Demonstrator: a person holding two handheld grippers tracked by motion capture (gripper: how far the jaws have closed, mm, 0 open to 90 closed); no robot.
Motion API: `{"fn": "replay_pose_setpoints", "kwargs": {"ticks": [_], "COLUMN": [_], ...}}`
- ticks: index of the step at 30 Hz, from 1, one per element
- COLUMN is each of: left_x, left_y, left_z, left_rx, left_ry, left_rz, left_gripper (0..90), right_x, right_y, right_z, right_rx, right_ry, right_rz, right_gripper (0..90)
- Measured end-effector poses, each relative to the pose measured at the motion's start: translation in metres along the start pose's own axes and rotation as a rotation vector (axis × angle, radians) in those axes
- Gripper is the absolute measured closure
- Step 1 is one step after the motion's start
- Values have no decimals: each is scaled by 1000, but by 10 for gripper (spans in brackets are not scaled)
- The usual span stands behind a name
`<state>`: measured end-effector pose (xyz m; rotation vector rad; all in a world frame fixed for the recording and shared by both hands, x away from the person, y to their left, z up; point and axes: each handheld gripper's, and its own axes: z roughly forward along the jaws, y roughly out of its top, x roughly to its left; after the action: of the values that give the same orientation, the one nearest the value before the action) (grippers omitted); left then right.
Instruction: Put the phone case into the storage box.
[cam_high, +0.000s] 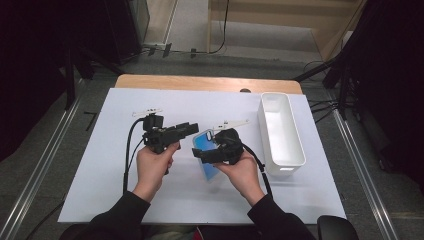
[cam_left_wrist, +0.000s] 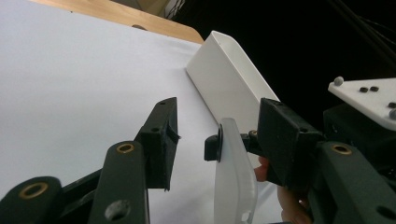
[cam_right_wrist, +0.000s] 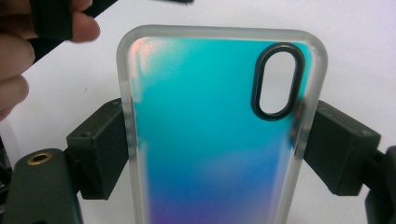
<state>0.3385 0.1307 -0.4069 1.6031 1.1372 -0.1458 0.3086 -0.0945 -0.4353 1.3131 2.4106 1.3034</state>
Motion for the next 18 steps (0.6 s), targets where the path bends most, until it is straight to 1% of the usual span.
{"fn": "replay_pose_setpoints", "kwargs": {"ticks": [3, 5, 6, 8, 11, 14, 15, 18], "left_x": [3, 6, 7, 9, 13, 16, 18, 20], "left_y": [3, 5, 6, 7, 9, 9, 9, 9], "left_z": [-3, -4, -5, -7, -7, -7, -8, -8], "left_rx": [9, 10, 5, 14, 41, 80, 82, 105], "left_ry": [5, 2, 2, 5, -5, 7, 10, 2], "left_rz": [-2, -10, -10, -5, -8, -4, 3, 5], "left_gripper": [456, 435, 435, 434, 433, 412, 412, 411], "right_x": [-1, -1, -1, -1, -1, -2, -3, -4], "right_y": [-2, -3, -3, -4, -5, -5, -5, -5], "right_z": [-1, -2, -3, -4, -7, -11, -12, -16], "right_rx": [6, 9, 13, 16, 14, 7, 4, 4], "right_ry": [8, 14, 15, 21, 37, 58, 64, 76], "right_rz": [2, 0, -1, -6, -11, -16, -22, -20], "right_gripper": [147, 147, 147, 147, 147, 148, 148, 147]}}
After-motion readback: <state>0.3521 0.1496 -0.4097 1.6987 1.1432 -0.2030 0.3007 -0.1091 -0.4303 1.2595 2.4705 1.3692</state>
